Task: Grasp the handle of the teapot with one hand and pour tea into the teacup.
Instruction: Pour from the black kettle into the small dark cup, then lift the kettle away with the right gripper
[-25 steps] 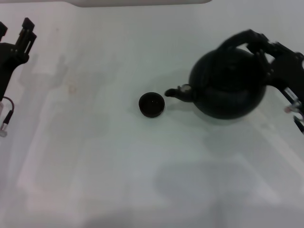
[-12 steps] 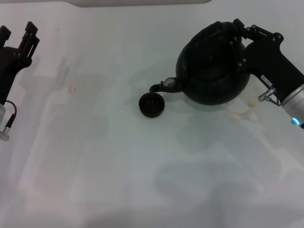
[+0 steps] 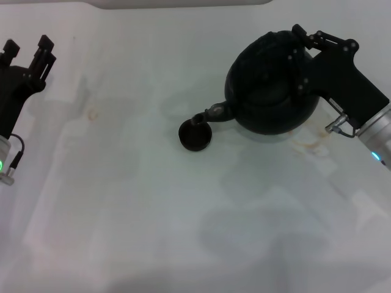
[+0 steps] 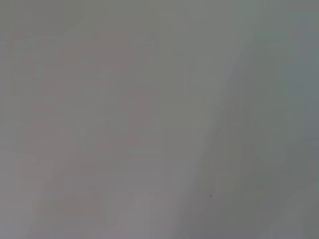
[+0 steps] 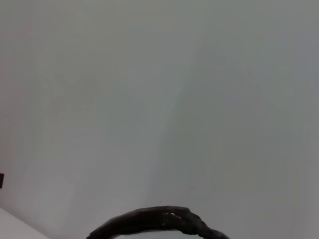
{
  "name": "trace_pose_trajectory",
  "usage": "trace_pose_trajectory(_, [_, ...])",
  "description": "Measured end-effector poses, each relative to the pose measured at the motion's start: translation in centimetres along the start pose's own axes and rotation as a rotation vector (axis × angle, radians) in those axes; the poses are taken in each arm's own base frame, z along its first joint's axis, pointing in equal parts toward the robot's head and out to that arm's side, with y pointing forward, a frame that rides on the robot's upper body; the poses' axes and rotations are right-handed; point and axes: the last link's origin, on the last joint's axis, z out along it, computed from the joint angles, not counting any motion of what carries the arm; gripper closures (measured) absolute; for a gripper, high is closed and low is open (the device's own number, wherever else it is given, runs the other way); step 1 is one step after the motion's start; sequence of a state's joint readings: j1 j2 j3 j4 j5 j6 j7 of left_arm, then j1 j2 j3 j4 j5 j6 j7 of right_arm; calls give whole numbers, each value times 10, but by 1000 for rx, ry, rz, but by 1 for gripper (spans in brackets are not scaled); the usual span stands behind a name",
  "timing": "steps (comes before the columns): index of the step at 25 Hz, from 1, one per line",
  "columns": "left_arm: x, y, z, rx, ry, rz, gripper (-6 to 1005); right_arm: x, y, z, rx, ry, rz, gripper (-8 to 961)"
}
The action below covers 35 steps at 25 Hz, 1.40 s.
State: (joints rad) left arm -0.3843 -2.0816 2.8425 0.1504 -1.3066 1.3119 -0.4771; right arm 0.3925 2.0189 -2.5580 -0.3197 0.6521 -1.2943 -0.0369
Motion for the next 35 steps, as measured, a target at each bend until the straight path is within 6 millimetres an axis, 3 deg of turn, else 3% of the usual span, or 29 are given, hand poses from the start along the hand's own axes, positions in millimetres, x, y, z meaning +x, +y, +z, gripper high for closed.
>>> trace_pose_trajectory(35, [-1, 0, 0, 2, -7, 8, 239, -4, 3, 9, -16, -17, -232, 815])
